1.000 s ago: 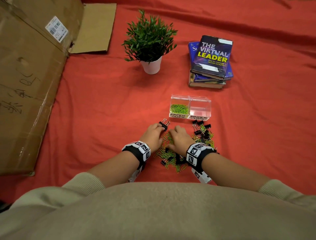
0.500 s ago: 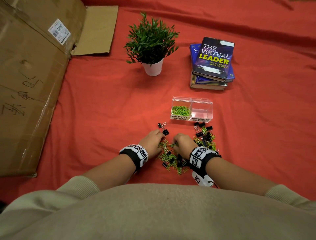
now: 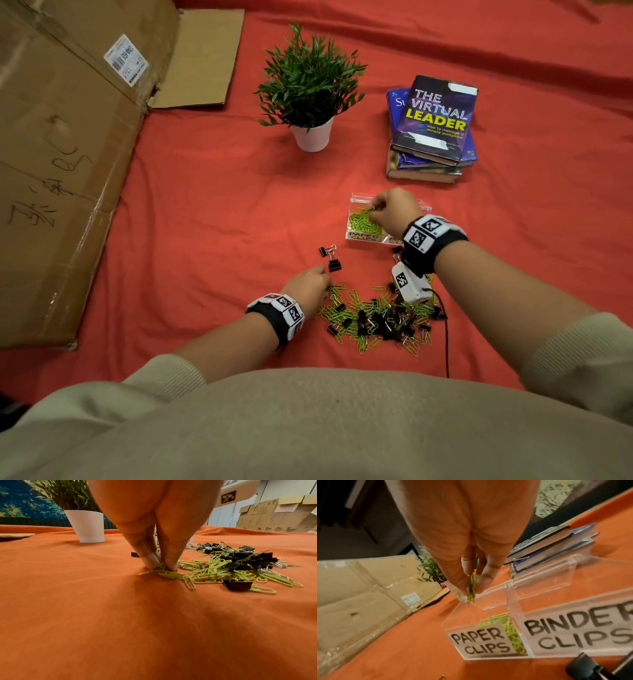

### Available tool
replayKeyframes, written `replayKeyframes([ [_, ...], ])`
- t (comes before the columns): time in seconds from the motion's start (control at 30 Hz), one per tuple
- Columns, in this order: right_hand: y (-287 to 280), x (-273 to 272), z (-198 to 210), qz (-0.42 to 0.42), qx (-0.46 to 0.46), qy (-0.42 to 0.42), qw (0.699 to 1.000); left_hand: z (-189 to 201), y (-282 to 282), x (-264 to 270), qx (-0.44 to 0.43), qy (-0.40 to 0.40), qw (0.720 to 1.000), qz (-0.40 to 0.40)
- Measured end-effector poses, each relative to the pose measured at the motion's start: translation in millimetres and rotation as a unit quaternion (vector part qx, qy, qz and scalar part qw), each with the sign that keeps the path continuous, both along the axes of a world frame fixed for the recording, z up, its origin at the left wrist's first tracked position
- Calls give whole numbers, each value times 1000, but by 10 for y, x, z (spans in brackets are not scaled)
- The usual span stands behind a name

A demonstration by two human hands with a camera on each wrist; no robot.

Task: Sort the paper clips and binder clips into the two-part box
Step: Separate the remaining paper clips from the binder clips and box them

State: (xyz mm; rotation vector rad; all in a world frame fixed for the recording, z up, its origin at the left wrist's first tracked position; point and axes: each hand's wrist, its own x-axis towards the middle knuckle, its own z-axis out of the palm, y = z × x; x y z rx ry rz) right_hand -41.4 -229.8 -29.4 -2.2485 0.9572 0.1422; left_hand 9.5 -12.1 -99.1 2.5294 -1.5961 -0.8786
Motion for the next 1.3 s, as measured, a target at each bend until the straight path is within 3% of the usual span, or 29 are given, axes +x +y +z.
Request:
replayKeyframes([
  [0.17,79,73,-97,67,-64,45,995,-5,2,-28,8,-16,1000,2],
  [0.33,395,-183,-159,122,-111,-30,986,-25,2,-39,-7,-10,1000,6],
  [0.47,783,-505,-340,199,-38,136,970,-27,-11,-20,-11,11,1000,18],
  [0.53,917,-653,-414,219,-44,185,957,0,-26,3,-8,18,1000,25],
  [0.77,1119,-774,-522,224,-77,181,954,297,-322,70,-113,84,979,150],
  [0.93,1096,-754,-582,248,-87,183,947,547,-831,149,-169,97,968,158],
  [1.13,917,-744,-503,189,-7,143,972,626,-1328,220,-153,68,979,116],
  [1.3,579,-728,-362,45,80,34,995,463,-1324,266,-122,69,985,99],
])
